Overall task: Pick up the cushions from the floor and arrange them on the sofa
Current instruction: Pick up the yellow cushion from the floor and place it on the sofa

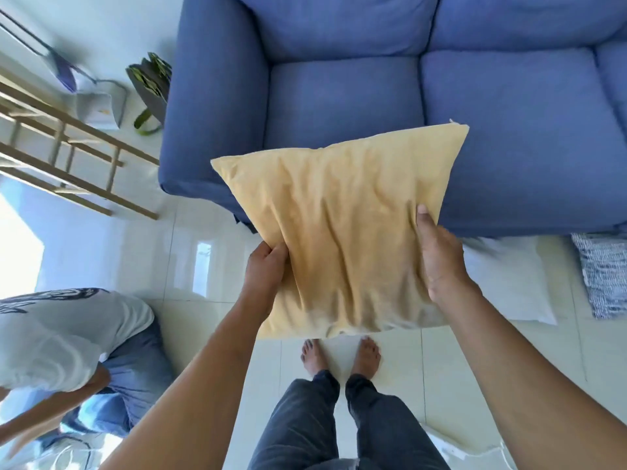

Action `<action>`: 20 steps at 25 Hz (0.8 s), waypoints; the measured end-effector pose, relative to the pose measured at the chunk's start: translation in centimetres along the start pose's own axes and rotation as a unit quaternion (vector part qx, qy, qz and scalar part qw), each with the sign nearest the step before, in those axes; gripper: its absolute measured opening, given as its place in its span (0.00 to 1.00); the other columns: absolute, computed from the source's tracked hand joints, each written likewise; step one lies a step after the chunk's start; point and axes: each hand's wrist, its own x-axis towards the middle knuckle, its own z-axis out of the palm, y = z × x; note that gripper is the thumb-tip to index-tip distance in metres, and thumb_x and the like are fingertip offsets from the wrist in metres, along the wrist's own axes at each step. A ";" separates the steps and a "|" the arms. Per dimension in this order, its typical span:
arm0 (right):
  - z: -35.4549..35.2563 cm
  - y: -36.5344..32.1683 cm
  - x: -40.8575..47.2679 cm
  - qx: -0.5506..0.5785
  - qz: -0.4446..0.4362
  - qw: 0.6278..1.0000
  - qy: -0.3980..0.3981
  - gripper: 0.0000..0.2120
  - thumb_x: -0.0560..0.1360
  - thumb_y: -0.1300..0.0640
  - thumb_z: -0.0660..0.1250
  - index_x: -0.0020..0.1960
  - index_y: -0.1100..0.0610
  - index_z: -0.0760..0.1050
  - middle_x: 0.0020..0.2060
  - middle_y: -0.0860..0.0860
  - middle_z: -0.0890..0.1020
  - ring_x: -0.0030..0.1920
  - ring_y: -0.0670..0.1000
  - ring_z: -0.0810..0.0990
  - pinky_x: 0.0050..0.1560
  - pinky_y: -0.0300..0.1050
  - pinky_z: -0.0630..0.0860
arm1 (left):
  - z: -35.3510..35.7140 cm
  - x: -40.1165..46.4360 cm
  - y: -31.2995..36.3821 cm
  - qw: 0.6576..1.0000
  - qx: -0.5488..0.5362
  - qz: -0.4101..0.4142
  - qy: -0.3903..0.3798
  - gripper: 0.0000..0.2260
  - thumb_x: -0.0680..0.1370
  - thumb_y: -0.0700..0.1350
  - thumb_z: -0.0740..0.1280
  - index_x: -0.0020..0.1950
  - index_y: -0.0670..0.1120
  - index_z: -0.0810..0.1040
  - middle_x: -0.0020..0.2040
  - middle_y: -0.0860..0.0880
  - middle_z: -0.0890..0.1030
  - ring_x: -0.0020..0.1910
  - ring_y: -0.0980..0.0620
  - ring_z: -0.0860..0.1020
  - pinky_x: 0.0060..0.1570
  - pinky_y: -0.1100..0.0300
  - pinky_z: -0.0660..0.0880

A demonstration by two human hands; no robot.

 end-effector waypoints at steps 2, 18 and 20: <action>0.3 -3.8 -1.0 0.002 -0.053 0.999 -0.009 0.19 0.74 0.30 0.67 0.36 0.43 0.77 0.26 0.27 0.78 0.33 0.29 0.77 0.41 0.40 0.68 | -0.6 -1.4 3.7 0.998 -0.037 0.039 0.012 0.11 0.74 0.49 0.65 0.50 0.51 0.86 0.45 0.53 0.90 0.45 0.53 0.86 0.42 0.61 0.80; 8.1 -24.0 15.5 0.045 -0.062 0.996 -0.043 0.19 0.62 0.64 0.73 0.52 0.57 0.81 0.47 0.53 0.88 0.55 0.59 0.85 0.57 0.55 0.81 | 0.0 16.9 26.4 0.987 -0.106 0.103 -0.055 0.24 0.61 0.33 0.62 0.54 0.47 0.81 0.43 0.50 0.88 0.51 0.44 0.83 0.50 0.50 0.81; 9.6 -26.6 19.0 0.039 -0.058 0.997 -0.025 0.22 0.66 0.70 0.71 0.59 0.62 0.79 0.55 0.58 0.87 0.59 0.61 0.84 0.64 0.61 0.80 | 0.7 20.4 29.9 0.988 -0.094 0.101 -0.073 0.22 0.59 0.32 0.63 0.51 0.45 0.80 0.38 0.50 0.86 0.48 0.42 0.82 0.49 0.50 0.80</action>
